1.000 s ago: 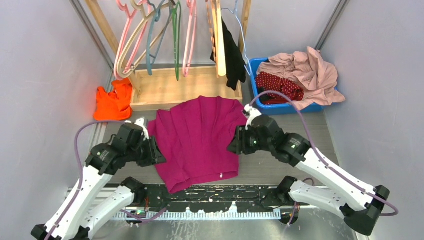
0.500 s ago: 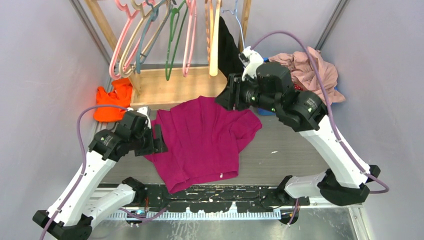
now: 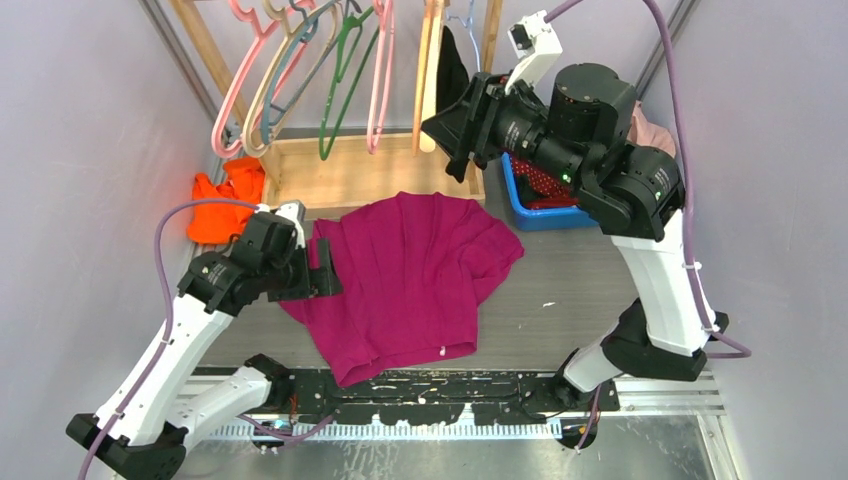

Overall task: Place the skirt on the hanger
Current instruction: Flatten out the skirt at the center of the board, then pick up the hanger from the clothesline.

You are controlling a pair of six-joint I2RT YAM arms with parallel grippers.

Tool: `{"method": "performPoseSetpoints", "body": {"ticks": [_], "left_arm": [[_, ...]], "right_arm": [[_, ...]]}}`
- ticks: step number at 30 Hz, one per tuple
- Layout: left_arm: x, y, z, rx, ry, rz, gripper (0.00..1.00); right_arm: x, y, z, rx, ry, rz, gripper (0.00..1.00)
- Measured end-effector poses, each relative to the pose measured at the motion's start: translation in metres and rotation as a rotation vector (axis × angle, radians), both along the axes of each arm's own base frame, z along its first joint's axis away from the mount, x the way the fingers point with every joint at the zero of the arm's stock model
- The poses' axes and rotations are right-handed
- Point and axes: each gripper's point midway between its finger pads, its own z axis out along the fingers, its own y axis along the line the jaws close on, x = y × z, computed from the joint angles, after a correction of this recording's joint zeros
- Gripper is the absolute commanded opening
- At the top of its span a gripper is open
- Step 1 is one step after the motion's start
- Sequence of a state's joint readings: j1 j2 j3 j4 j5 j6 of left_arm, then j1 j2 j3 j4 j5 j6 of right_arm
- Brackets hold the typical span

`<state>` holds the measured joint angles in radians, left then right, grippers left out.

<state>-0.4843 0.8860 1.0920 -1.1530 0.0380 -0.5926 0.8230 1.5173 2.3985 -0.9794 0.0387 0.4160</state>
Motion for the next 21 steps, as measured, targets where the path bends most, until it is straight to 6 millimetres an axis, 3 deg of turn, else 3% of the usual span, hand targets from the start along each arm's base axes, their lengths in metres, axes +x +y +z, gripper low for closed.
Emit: {"method": "performPoseSetpoints", "body": {"ticks": [3,5,10,17,21], "left_arm": [[0.0,0.001,0.0,0.003,-0.003,0.0,0.91],[0.001,0.001,0.0,0.004,-0.005,-0.001,1.0],[0.004,0.001,0.001,0.011,-0.024,-0.007,1.0],[0.008,0.002,-0.004,0.023,-0.035,-0.01,1.0],[0.008,0.003,-0.007,0.033,-0.035,-0.013,1.0]], "right_arm": [[0.007,0.002,0.011,0.024,-0.038,-0.019,0.54],[0.013,0.006,0.016,0.036,-0.058,-0.027,0.54],[0.039,0.033,0.013,0.046,-0.074,-0.029,0.49],[0.089,0.088,-0.032,-0.001,-0.025,-0.027,0.47],[0.112,0.106,-0.053,-0.02,-0.003,-0.052,0.46]]}}
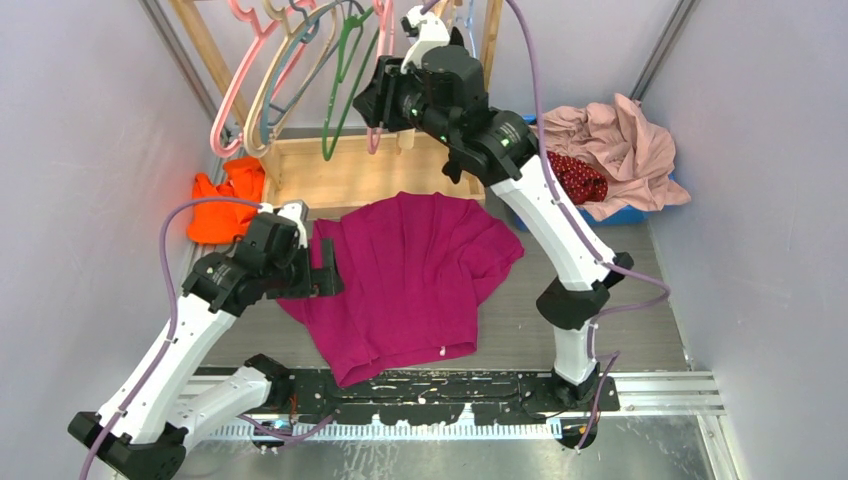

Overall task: Place the skirt on the hanger
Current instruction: Pick up the hanger from the clothesline.

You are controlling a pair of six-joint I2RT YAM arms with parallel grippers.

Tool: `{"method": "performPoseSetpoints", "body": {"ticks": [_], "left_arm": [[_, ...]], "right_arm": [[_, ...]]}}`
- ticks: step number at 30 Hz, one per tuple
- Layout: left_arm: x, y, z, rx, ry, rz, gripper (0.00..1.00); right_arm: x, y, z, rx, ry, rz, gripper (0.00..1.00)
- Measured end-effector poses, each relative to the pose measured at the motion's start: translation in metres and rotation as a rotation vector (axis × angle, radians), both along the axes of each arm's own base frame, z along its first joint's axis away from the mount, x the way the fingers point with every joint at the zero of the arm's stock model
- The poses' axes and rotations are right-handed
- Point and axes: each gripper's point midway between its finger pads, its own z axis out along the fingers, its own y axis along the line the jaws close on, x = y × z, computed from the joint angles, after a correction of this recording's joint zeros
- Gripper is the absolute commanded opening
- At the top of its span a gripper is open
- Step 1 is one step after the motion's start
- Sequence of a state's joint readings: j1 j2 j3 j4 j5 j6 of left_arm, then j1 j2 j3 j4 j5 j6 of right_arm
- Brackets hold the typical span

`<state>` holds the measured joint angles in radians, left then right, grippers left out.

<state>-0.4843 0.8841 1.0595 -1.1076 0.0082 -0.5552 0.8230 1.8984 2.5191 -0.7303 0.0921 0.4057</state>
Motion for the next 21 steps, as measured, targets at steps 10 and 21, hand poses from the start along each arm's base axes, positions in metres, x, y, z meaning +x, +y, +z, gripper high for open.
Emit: {"method": "performPoseSetpoints", "body": {"ticks": [10,21], "left_arm": [[-0.004,0.004,-0.001,0.002,-0.026,-0.007,1.0],[-0.011,0.007,-0.009,0.0,-0.023,-0.004,1.0]], "right_arm": [[0.043,-0.021,-0.015,-0.025,-0.002,-0.25,0.42],[0.066,-0.041,-0.025,-0.04,0.007,-0.343,0.43]]}}
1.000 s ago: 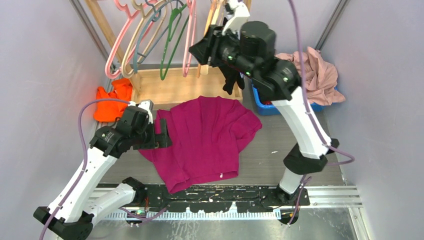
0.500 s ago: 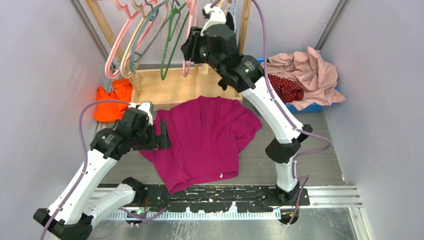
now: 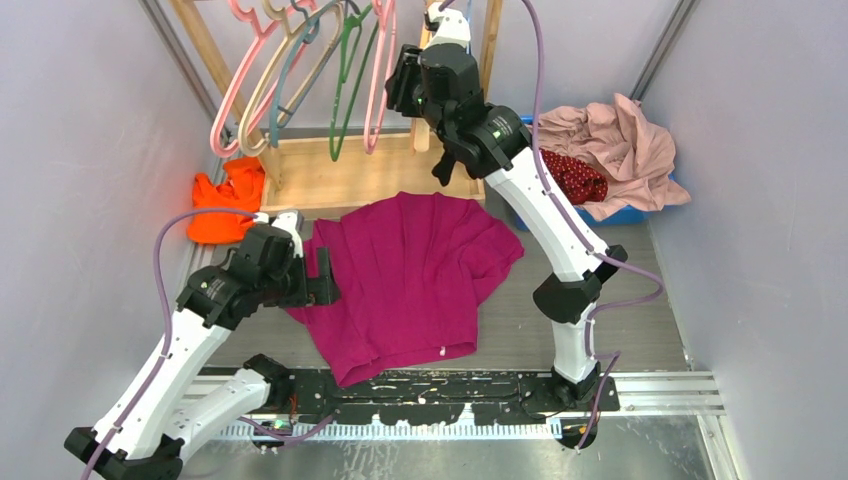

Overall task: Place the skirt on the hanger
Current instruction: Pick up the hanger from the clothesline.

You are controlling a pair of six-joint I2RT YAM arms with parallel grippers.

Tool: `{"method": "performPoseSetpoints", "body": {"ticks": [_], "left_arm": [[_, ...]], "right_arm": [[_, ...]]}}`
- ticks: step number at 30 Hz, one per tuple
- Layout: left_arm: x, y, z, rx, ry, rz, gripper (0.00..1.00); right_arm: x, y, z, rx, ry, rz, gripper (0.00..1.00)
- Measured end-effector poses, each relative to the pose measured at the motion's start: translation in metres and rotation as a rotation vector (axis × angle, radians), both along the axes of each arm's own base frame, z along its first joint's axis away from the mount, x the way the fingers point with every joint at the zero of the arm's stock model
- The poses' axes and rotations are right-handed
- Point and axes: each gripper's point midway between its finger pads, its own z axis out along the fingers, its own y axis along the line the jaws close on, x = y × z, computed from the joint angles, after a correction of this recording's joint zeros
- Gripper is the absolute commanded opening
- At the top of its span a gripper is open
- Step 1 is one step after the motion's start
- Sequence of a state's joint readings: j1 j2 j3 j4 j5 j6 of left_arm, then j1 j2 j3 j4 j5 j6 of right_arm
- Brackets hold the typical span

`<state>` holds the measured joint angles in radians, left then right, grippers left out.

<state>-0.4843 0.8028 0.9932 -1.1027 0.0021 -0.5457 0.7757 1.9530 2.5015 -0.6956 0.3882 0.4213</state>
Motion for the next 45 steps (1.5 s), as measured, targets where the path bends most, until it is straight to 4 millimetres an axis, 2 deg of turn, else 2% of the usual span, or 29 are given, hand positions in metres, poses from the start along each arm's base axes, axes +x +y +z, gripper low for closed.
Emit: {"method": "performPoseSetpoints", "body": {"ticks": [10,15,21,27,34,37,39,45], "left_arm": [[0.002,-0.001,0.0,-0.005,-0.005,-0.001,1.0],[0.001,-0.002,-0.001,-0.007,-0.002,-0.004,1.0],[0.001,-0.003,-0.001,-0.011,0.0,-0.007,1.0],[0.0,-0.004,-0.001,-0.018,0.004,-0.014,1.0],[0.0,-0.006,-0.002,-0.025,0.005,-0.02,1.0],[-0.001,-0.008,-0.001,-0.033,0.005,-0.025,1.0],[-0.001,-0.009,-0.001,-0.039,0.003,-0.029,1.0],[-0.002,-0.011,0.0,-0.051,0.003,-0.037,1.0]], "right_arm": [[-0.003,0.015,-0.016,-0.003,0.028,0.062,0.47],[-0.008,0.021,-0.012,0.02,0.025,0.079,0.47],[-0.014,0.018,-0.009,0.034,0.02,0.051,0.48],[-0.018,0.021,0.007,0.077,-0.019,0.05,0.53],[-0.022,0.029,0.014,0.097,-0.038,0.054,0.56],[-0.018,0.028,0.024,0.116,-0.06,0.03,0.56],[-0.014,0.025,0.024,0.114,-0.063,0.002,0.56],[0.004,0.02,0.001,0.056,-0.045,-0.083,0.52]]}}
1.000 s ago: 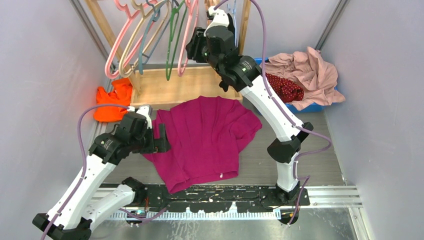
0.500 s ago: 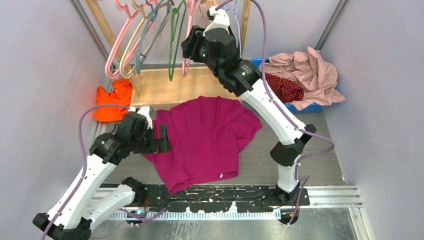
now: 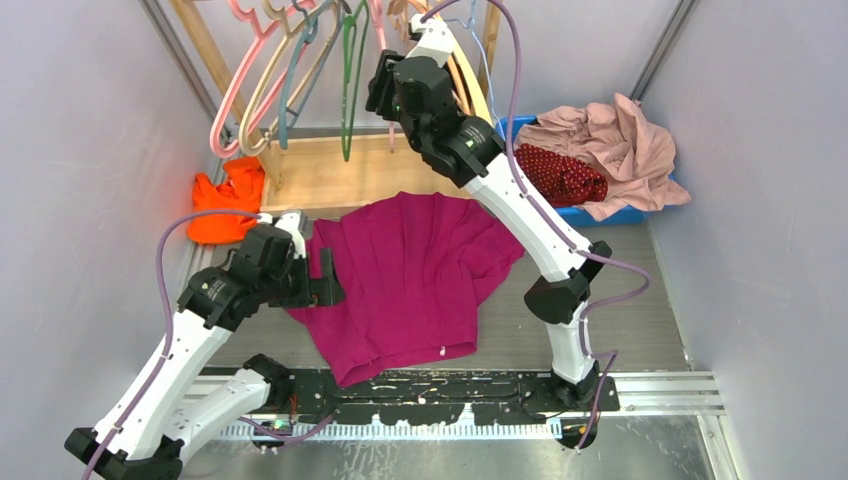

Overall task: Place the skirt on the hanger
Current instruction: Pick up the hanger from the clothesline.

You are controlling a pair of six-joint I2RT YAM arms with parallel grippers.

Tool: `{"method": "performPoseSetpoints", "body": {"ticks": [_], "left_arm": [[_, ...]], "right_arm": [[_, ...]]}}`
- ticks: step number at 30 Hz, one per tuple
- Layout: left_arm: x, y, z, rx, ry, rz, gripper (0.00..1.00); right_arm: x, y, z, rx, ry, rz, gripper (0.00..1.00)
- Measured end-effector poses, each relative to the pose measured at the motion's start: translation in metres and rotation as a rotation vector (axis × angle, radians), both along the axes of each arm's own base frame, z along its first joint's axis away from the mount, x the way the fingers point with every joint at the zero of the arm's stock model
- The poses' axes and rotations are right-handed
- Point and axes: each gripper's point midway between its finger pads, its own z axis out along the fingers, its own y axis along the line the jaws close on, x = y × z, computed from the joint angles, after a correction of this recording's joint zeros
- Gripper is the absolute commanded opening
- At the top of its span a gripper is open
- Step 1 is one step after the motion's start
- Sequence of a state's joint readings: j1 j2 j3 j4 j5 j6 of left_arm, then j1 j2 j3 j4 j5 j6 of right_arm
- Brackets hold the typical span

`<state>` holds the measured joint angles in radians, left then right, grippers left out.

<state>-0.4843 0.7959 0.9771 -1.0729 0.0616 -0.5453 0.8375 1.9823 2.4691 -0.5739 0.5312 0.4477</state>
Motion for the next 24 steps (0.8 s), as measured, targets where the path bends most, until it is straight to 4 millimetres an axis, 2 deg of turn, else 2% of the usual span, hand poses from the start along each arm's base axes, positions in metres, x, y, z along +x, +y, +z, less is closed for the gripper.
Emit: {"method": "performPoseSetpoints", "body": {"ticks": [3,7,10,16,20,24], "left_arm": [[-0.001,-0.001,0.0,-0.002,0.001,-0.003,1.0],[-0.001,-0.001,0.0,-0.007,0.002,-0.008,1.0],[-0.001,-0.002,0.0,-0.007,0.001,-0.01,1.0],[-0.001,-0.002,0.0,-0.009,0.001,-0.011,1.0],[-0.001,-0.002,0.0,-0.01,0.001,-0.012,1.0],[-0.001,-0.002,0.001,-0.01,0.0,-0.012,1.0]], "right_arm": [[0.01,-0.003,-0.015,-0.03,0.025,-0.024,0.48],[0.019,-0.012,-0.023,-0.05,0.043,-0.05,0.41],[0.025,-0.022,-0.023,-0.051,0.043,-0.069,0.34],[0.033,-0.033,-0.018,-0.068,0.027,-0.084,0.33],[0.034,-0.032,-0.011,-0.076,0.007,-0.069,0.17],[0.033,-0.029,-0.008,-0.086,-0.004,-0.043,0.09]]}}
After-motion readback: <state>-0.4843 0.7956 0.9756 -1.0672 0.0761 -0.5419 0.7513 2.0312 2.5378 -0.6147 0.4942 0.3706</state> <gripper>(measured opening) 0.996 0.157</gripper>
